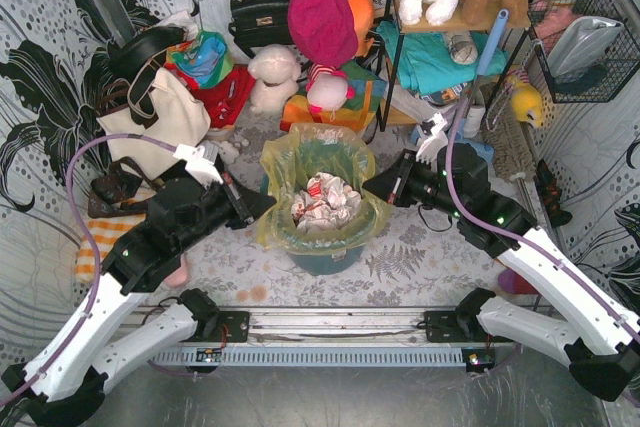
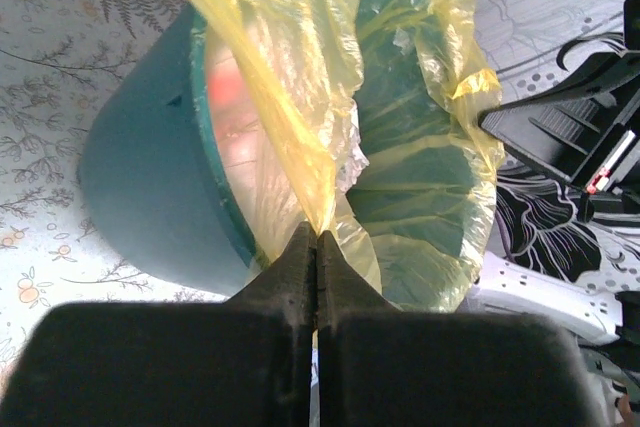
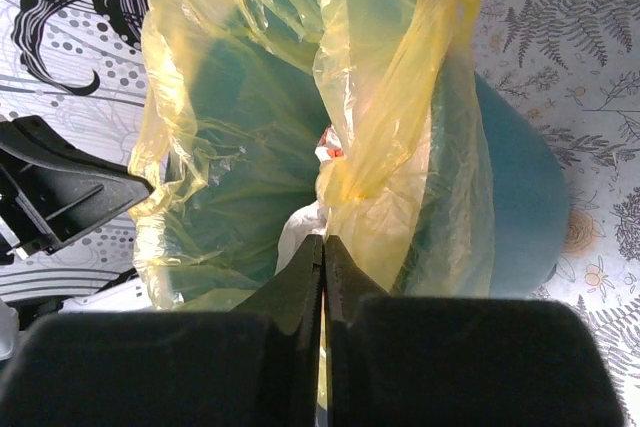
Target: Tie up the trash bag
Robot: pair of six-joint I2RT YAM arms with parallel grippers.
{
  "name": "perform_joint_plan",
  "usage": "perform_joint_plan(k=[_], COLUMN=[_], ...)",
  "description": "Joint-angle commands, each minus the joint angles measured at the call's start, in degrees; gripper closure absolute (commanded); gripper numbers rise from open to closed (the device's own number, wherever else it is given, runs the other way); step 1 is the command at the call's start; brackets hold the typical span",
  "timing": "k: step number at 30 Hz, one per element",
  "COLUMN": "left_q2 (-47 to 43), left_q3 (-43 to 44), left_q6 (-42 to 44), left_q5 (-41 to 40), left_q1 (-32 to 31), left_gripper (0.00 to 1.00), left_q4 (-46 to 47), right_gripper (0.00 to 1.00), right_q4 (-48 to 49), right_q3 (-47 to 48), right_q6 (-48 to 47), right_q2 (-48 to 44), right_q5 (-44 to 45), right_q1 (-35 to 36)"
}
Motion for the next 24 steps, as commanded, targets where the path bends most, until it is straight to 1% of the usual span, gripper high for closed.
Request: perform_joint_plan(k=[1,8,11,14,19,24], left_q2=[-0.6,3.0,5.8,7.8,11.1,13.9], left_q3=[-0.5,5.4,8.5,11.1,17.4,21.7], left_q6=[1.7,3.6,3.3,2.3,2.4,4.1], left_q5=[5.2,6.7,9.8,11.0,10.0,7.1], left_q1=[0.3,0.3,0.3,0.3,0.3,0.3], left_gripper=[1.0,1.0,1.0,1.0,1.0,1.0], left_q4=[1.3,4.7,8.0,10.8,11.0,10.7], right_gripper=[1.0,1.0,1.0,1.0,1.0,1.0], right_q4=[0.1,3.0,4.0,4.3,3.6,3.1], right_q3=[-0.3,4.2,7.5,11.0,15.5,18.0], right_q6=[0.6,0.1,-0.6,-1.7,-3.7,-4.8], right_q2=[-2.1,0.8,3.0,5.0,7.3,7.9], right_q5=[0.0,-1.1,-1.5,-1.5,-0.5,1.0], right_q1=[-0.2,-0.2,-0.2,-0.2,-0.2,-0.2])
